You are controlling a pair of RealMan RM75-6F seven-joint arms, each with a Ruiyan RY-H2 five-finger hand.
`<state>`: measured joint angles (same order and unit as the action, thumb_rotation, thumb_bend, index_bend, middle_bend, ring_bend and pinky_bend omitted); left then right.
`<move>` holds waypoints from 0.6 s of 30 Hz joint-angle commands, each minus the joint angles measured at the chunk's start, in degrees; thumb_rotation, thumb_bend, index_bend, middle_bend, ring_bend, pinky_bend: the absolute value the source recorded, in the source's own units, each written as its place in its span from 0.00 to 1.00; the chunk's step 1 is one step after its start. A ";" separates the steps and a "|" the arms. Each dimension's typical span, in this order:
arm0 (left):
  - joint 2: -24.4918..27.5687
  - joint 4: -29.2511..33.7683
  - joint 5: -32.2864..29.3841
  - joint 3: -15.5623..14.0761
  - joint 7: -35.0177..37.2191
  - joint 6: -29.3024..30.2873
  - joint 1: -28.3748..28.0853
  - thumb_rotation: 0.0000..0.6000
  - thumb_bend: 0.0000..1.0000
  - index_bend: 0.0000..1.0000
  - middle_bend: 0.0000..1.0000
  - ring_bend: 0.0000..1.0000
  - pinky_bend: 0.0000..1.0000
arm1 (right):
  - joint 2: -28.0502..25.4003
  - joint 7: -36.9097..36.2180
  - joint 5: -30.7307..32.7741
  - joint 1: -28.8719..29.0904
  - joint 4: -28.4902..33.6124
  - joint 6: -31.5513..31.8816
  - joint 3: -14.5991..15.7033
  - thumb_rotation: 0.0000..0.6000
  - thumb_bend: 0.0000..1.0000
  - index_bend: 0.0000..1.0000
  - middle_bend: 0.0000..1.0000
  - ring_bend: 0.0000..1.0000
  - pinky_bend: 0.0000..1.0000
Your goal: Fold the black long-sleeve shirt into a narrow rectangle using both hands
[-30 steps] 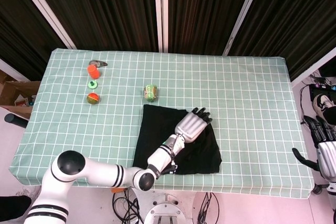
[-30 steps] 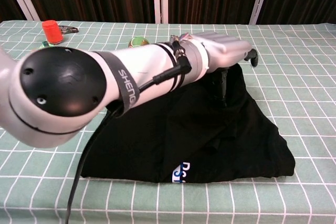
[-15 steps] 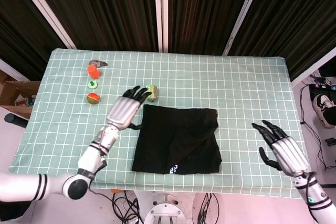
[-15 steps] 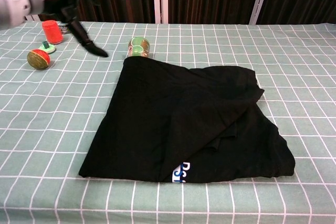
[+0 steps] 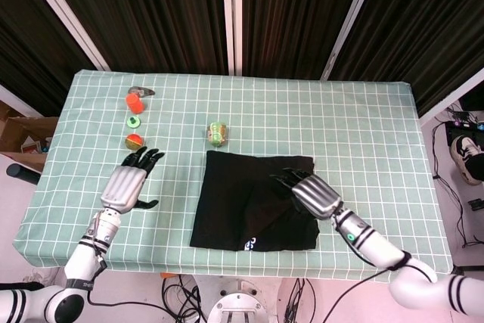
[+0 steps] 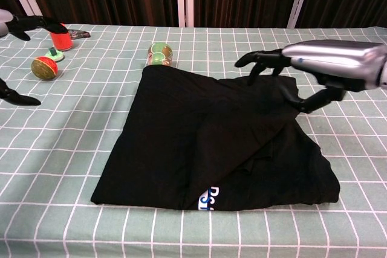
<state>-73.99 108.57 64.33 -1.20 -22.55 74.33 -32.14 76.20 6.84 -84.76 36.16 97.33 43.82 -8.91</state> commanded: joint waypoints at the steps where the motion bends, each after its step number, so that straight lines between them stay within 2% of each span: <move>1: 0.06 -1.06 0.72 -0.25 1.29 0.26 1.26 1.00 0.02 0.11 0.08 0.01 0.14 | 8.19 5.53 8.09 6.77 -5.67 -6.07 -3.04 1.00 0.78 0.10 0.22 0.07 0.24; 6: -0.21 -2.13 1.02 0.21 3.09 -0.42 2.60 1.00 0.02 0.11 0.08 0.01 0.14 | 12.98 8.25 10.78 9.89 -9.41 -6.90 -2.48 1.00 0.78 0.10 0.22 0.07 0.24; 9: -0.41 -2.54 1.45 0.37 3.36 -0.95 2.97 1.00 0.02 0.11 0.08 0.01 0.14 | 13.62 9.55 11.27 10.54 -9.32 -6.76 -1.41 1.00 0.78 0.10 0.22 0.07 0.23; 18: -1.41 -3.48 3.08 1.40 3.64 -1.83 3.88 1.00 0.02 0.11 0.08 0.01 0.14 | 6.66 12.03 8.25 6.57 -1.83 -0.98 5.02 1.00 0.78 0.10 0.23 0.08 0.23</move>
<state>-75.36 105.12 67.38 0.17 -18.89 72.53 -28.29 84.25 18.43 -75.59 43.80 94.14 41.61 -5.18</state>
